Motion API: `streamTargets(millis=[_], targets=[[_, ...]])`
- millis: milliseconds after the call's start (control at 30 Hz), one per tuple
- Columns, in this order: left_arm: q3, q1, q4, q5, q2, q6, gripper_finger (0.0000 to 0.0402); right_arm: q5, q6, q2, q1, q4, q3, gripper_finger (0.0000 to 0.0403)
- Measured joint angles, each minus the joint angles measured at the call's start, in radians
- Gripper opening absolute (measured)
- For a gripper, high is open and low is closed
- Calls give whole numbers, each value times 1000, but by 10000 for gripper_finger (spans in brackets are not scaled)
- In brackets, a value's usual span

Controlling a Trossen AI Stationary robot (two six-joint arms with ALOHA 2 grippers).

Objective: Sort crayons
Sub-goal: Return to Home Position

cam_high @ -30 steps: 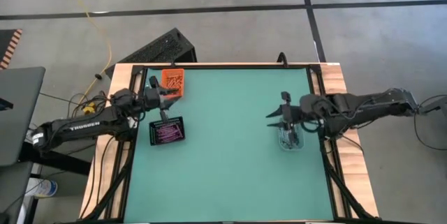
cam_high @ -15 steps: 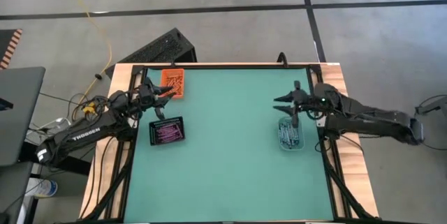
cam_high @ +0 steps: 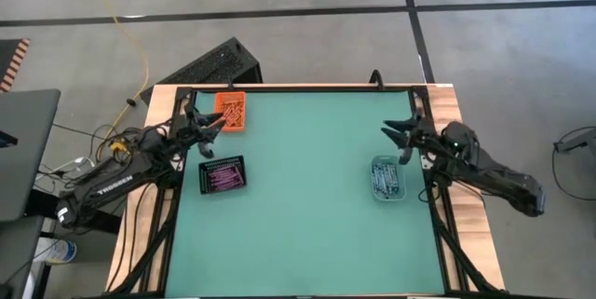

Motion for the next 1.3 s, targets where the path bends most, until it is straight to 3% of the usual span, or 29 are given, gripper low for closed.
streamTargets(millis=[133, 367, 533, 800, 1000, 1300], targets=[[0, 0, -66, -1, -64, 25, 116, 84, -1, -36, 27, -96, 2, 110], [0, 0, -209, -48, -188, 33, 116, 135, -59, -38, 97, -73, 2, 108], [0, -1, -265, -85, -185, 29, 116, 222, -140, -38, 132, -46, -6, 107], [-1, -1, -297, -155, -185, 69, 116, 221, -252, -37, 157, 277, -186, 107], [-1, -1, -416, -232, -184, 85, 116, 221, -195, -33, 157, 241, -186, 107], [-1, -1, -467, -241, -184, 122, 116, 221, -128, -33, 155, 175, -186, 107]])
